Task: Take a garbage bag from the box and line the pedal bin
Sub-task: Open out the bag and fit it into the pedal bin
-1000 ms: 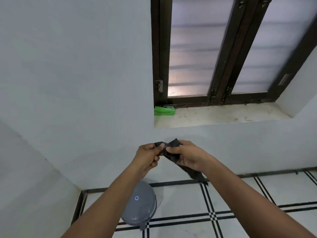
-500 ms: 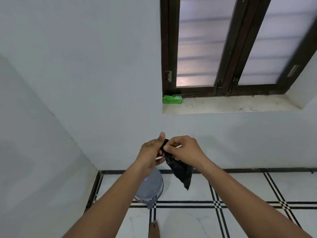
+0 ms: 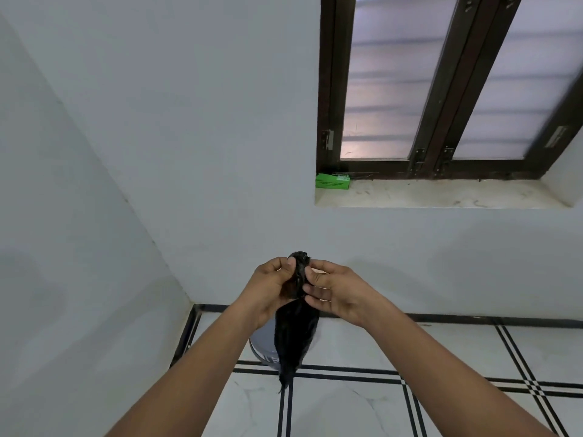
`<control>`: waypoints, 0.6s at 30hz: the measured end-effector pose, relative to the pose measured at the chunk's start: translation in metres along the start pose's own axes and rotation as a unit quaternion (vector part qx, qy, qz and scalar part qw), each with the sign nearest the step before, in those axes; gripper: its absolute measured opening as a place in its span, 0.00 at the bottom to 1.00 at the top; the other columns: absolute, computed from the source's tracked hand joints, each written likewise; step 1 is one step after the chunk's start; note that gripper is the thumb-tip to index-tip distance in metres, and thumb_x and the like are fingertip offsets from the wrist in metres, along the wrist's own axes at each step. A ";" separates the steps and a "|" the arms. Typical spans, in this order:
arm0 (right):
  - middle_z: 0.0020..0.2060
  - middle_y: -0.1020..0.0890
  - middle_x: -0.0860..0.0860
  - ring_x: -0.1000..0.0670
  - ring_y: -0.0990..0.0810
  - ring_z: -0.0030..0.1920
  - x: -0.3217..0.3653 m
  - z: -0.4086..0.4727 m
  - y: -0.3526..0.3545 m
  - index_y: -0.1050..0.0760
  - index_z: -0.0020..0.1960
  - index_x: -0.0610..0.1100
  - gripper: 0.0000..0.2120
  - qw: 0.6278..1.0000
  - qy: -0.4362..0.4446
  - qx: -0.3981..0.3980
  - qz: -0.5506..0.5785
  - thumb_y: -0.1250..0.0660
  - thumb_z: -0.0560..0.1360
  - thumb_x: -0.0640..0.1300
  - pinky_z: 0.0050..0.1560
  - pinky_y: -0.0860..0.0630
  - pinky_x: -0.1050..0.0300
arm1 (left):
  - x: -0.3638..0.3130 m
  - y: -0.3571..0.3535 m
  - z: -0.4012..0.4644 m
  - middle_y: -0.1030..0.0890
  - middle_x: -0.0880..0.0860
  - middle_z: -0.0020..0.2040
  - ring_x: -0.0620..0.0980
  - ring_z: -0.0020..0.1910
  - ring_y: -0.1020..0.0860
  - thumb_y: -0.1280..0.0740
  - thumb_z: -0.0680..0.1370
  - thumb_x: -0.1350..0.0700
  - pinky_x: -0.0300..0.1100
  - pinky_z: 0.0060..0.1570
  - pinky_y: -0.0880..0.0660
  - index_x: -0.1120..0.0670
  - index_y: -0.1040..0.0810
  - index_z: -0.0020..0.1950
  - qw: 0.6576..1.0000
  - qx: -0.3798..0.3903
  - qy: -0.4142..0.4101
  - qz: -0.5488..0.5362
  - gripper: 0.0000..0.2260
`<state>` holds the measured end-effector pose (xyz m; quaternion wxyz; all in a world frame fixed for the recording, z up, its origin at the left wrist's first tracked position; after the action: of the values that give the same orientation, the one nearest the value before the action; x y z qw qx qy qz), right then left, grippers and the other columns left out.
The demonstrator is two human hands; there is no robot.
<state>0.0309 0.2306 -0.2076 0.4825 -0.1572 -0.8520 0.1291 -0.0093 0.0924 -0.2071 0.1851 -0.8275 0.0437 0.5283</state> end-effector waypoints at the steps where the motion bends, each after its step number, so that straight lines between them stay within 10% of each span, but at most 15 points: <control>1: 0.42 0.14 0.49 0.50 0.15 0.43 -0.001 0.001 -0.004 0.16 0.54 0.45 0.09 1.000 0.009 -0.003 -0.016 0.23 0.74 0.40 0.46 0.18 0.54 | -0.002 0.005 -0.002 0.16 0.59 0.48 0.54 0.47 0.18 0.36 0.85 0.55 0.47 0.48 0.17 0.60 0.20 0.55 1.000 -0.015 -0.010 0.018 0.10; 12: 0.45 0.12 0.49 0.52 0.13 0.45 -0.006 0.018 -0.049 0.15 0.56 0.42 0.15 0.997 0.044 -0.057 -0.025 0.20 0.71 0.45 0.46 0.17 0.58 | -0.019 0.062 -0.006 0.15 0.62 0.54 0.58 0.52 0.18 0.47 0.87 0.62 0.49 0.49 0.18 0.63 0.20 0.57 0.995 -0.060 -0.009 -0.078 0.16; 18: 0.44 0.13 0.46 0.51 0.13 0.42 -0.001 0.030 -0.067 0.18 0.53 0.40 0.10 0.990 0.085 -0.080 -0.078 0.23 0.74 0.42 0.41 0.18 0.59 | -0.023 0.077 -0.001 0.23 0.58 0.44 0.48 0.31 0.31 0.46 0.87 0.58 0.45 0.38 0.20 0.61 0.20 0.58 0.993 -0.055 0.006 -0.106 0.15</control>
<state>-0.0037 0.1669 -0.1983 0.5479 -0.1387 -0.8250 0.0086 -0.0393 0.0178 -0.2061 0.1935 -0.8398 -0.0720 0.5020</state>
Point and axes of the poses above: each hand's wrist, its own z-axis towards the middle knuckle, its own y-axis out of the back of the hand, x = y × z, the point moved 6 cm from there along z, towards the middle knuckle
